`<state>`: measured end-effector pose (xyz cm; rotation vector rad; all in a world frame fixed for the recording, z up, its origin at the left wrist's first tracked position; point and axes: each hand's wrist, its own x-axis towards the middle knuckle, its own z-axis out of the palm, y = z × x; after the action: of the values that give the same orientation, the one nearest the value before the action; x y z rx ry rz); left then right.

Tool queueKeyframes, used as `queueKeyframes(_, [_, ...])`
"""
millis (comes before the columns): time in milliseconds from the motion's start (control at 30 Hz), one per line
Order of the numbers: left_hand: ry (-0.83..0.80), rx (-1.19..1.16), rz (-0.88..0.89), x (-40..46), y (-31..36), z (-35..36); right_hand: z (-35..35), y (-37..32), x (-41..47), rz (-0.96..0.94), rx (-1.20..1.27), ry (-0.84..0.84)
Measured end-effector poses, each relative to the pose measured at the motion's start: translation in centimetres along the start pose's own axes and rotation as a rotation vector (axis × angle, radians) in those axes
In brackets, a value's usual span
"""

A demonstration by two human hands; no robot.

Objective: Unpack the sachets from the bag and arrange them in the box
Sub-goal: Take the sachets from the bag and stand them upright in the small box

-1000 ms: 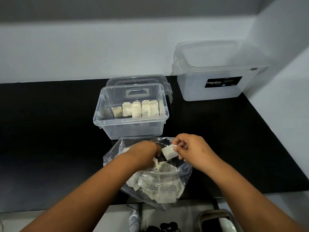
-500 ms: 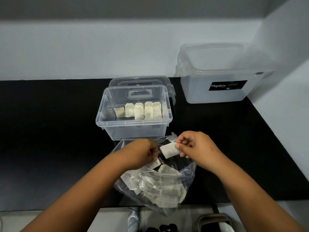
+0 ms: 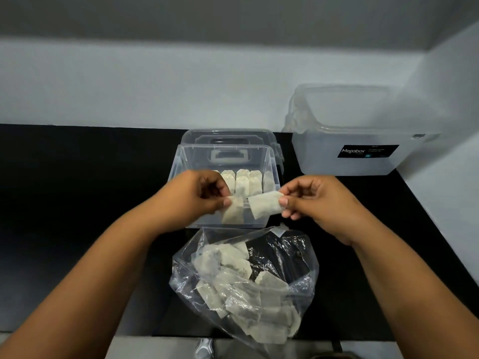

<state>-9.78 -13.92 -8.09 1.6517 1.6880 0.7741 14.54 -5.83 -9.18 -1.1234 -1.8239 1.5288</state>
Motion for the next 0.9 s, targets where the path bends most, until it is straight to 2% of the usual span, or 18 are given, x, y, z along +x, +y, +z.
queueKeyframes(200, [0.179, 0.132, 0.01, 2.3, -0.7, -4.4, 1.3, -1.9, 4.8, -0.055, -0.103, 0.003])
queueKeyframes(367, [0.223, 0.247, -0.005, 4.2, -2.2, -6.0, 3.5, -2.2, 9.5, -0.102, -0.43, 0.021])
queueKeyframes(533, [0.173, 0.411, -0.064, 6.1, -4.1, -5.3, 7.0, -1.7, 13.9, -0.077, -0.763, -0.14])
queueKeyframes(667, [0.067, 0.51, -0.141, 8.1, -3.8, -4.5, 9.5, -1.2, 16.7, -0.093, -1.007, -0.256])
queueKeyframes(733, [0.029, 0.563, -0.196, 8.6, -3.6, -4.7, 10.4, -1.0, 17.7, -0.077, -1.069, -0.278])
queueKeyframes(833, [0.065, 0.58, -0.168, 9.0, -3.8, -5.1, 11.1, -0.7, 18.5, -0.086, -1.127, -0.283])
queueKeyframes(900, [-0.021, 0.603, -0.232, 9.2, -3.4, -5.5, 11.3, -0.5, 18.8, -0.094, -1.151, -0.285])
